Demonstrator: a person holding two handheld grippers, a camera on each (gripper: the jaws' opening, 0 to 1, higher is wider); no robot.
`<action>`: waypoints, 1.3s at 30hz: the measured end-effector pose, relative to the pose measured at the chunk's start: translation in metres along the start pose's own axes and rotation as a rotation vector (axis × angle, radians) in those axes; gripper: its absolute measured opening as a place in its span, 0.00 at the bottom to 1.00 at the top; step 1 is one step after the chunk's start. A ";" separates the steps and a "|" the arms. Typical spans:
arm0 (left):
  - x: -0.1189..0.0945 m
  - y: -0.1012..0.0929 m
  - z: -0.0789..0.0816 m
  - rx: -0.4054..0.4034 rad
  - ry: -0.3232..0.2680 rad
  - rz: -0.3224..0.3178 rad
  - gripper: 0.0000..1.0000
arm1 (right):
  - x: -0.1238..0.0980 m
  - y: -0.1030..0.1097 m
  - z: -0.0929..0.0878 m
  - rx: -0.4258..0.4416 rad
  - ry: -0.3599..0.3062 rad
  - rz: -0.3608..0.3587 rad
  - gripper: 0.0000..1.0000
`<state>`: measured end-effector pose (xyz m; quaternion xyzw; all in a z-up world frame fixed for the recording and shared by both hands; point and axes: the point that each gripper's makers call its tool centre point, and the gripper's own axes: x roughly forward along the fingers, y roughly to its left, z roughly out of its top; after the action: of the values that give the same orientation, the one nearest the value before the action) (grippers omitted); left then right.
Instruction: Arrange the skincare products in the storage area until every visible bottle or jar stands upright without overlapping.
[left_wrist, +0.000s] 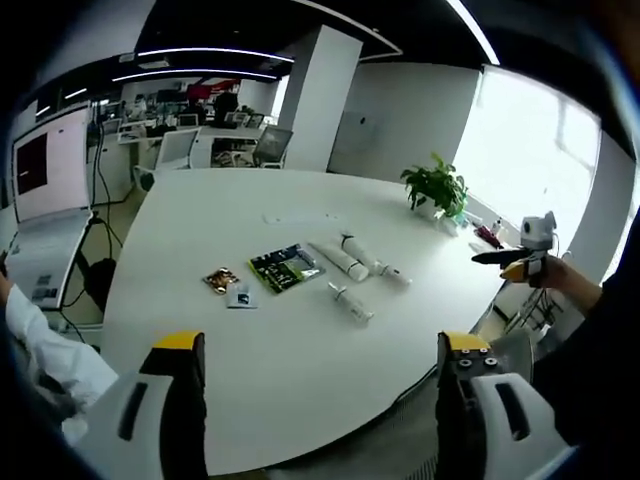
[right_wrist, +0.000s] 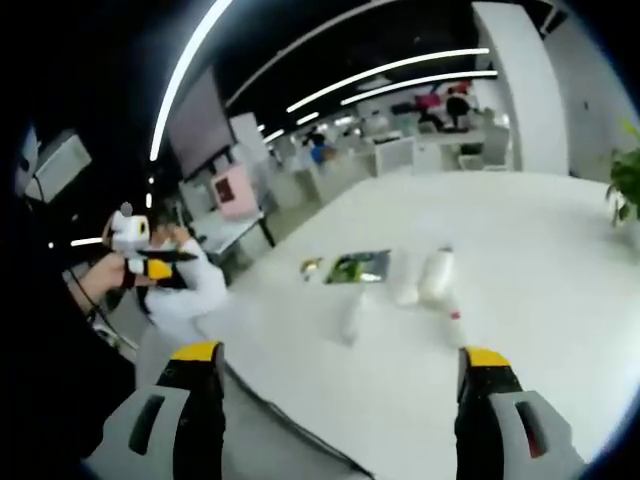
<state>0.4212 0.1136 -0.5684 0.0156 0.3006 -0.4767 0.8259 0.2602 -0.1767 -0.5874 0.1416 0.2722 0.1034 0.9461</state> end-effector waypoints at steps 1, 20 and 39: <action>0.001 0.000 -0.001 0.000 0.003 -0.001 0.90 | 0.001 0.000 0.000 0.000 0.001 0.000 1.00; 0.019 0.011 -0.006 0.000 0.049 -0.008 0.90 | 0.041 -0.018 0.014 -0.011 0.053 0.030 0.99; 0.042 0.023 -0.023 -0.034 0.098 -0.007 0.89 | 0.104 -0.044 0.016 0.000 0.115 0.086 0.94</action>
<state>0.4435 0.1006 -0.6143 0.0239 0.3486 -0.4729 0.8088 0.3607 -0.1931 -0.6389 0.1471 0.3199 0.1518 0.9236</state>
